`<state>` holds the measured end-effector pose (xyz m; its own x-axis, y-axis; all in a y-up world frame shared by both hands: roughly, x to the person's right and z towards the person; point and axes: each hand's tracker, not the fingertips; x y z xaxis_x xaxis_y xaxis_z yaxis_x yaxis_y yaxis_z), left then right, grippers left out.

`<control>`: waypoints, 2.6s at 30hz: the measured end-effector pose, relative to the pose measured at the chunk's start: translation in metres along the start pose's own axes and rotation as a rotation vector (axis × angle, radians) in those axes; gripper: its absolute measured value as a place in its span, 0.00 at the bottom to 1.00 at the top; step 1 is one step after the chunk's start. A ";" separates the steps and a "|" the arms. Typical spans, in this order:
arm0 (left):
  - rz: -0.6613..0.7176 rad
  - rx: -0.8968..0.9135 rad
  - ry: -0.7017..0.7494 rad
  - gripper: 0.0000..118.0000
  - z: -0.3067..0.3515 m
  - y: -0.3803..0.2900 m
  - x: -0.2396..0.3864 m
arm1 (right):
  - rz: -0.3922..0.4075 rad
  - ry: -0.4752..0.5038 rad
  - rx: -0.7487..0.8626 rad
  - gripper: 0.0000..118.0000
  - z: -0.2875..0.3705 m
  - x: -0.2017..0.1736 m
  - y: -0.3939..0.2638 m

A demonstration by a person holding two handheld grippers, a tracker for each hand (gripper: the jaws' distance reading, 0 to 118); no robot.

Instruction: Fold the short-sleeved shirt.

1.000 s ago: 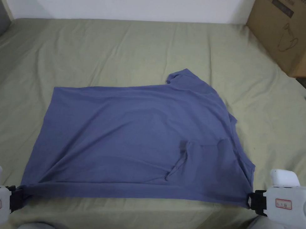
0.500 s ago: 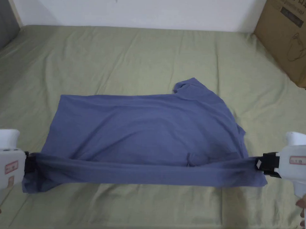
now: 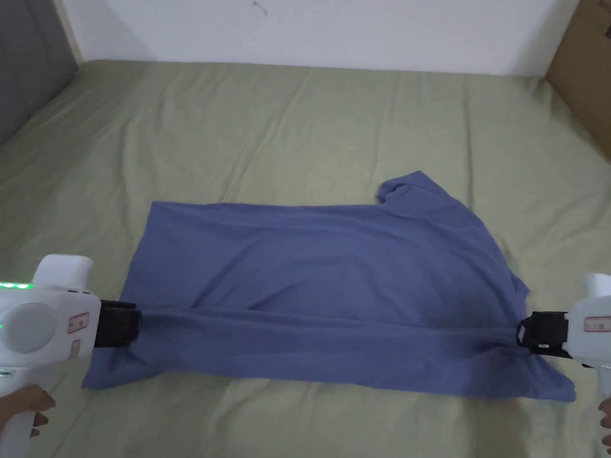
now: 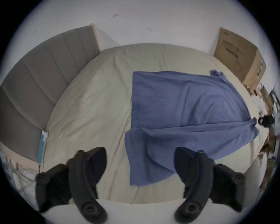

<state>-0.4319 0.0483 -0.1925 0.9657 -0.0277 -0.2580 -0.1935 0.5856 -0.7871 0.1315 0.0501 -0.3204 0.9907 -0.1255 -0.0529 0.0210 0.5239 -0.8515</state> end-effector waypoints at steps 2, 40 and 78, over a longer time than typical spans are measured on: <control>0.079 0.022 -0.039 0.03 0.015 -0.012 -0.007 | 0.053 0.028 0.056 0.00 0.017 -0.007 -0.011; 0.196 -0.094 -0.024 0.07 -0.025 -0.048 0.001 | -0.192 0.055 -0.075 0.09 -0.046 0.008 -0.042; 0.110 -0.020 -0.100 0.00 0.023 -0.029 0.021 | -0.022 0.045 0.059 0.00 0.028 -0.010 -0.044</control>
<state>-0.4019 0.0493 -0.1618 0.9508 0.1172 -0.2866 -0.3012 0.5647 -0.7683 0.1249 0.0519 -0.2678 0.9829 -0.1742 -0.0589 0.0518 0.5693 -0.8205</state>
